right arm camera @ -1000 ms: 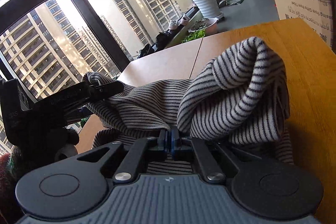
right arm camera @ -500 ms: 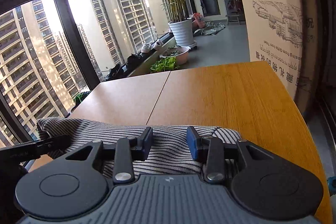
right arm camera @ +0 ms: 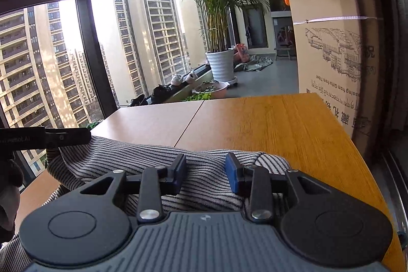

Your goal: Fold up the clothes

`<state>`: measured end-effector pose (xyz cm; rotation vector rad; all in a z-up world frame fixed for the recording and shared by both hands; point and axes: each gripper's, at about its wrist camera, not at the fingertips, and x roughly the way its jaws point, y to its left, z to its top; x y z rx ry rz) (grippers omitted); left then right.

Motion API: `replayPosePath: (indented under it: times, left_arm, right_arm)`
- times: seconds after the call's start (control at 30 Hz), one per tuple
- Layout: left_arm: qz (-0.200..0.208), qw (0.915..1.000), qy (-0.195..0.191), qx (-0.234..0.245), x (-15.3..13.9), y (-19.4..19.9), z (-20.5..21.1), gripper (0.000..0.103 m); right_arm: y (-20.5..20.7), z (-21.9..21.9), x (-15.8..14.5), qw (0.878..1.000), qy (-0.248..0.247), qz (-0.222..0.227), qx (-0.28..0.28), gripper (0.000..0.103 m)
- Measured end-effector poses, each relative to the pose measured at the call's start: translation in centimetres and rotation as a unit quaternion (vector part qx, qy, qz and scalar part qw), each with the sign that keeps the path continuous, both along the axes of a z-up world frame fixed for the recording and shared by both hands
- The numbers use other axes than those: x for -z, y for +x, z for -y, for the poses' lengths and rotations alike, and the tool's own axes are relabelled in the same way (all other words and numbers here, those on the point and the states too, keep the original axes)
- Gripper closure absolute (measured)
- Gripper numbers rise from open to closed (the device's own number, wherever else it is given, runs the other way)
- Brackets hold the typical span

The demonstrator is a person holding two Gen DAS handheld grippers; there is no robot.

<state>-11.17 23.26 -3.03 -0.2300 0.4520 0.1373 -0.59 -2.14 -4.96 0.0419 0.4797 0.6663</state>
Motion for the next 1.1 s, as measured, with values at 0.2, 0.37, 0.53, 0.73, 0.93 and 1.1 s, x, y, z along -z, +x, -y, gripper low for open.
replayPosePath:
  times: [0.2, 0.37, 0.53, 0.73, 0.93, 1.1]
  left_arm:
    - [-0.004, 0.9996, 0.028, 0.004, 1.8, -1.8, 0.6, 0.019]
    - [-0.026, 0.9975, 0.066, 0.009, 2.0, -1.0, 1.7, 0.009]
    - [-0.026, 0.9981, 0.056, 0.007, 2.1, -1.1, 1.3, 0.008]
    - [-0.027, 0.9984, 0.049, 0.008, 2.1, -1.0, 1.0, 0.004]
    - [-0.028, 0.9987, 0.043, 0.007, 2.1, -1.1, 0.8, 0.001]
    - [-0.031, 0.9987, 0.041, 0.007, 2.1, -1.0, 0.7, 0.000]
  right_arm:
    - [-0.1, -1.0, 0.0, 1.000, -0.021, 0.014, -0.011, 0.059]
    - [0.7, -2.6, -0.2, 0.998, -0.046, 0.026, -0.027, 0.042]
    - [0.2, -1.2, -1.4, 1.000, 0.007, -0.007, -0.001, 0.042]
    - [-0.1, 1.0, -0.2, 0.998, 0.039, -0.040, 0.012, 0.040]
    - [-0.9, 0.2, 0.3, 1.000, 0.021, -0.011, -0.002, 0.026]
    - [-0.4, 0.7, 0.3, 0.999, 0.039, -0.017, -0.006, 0.025]
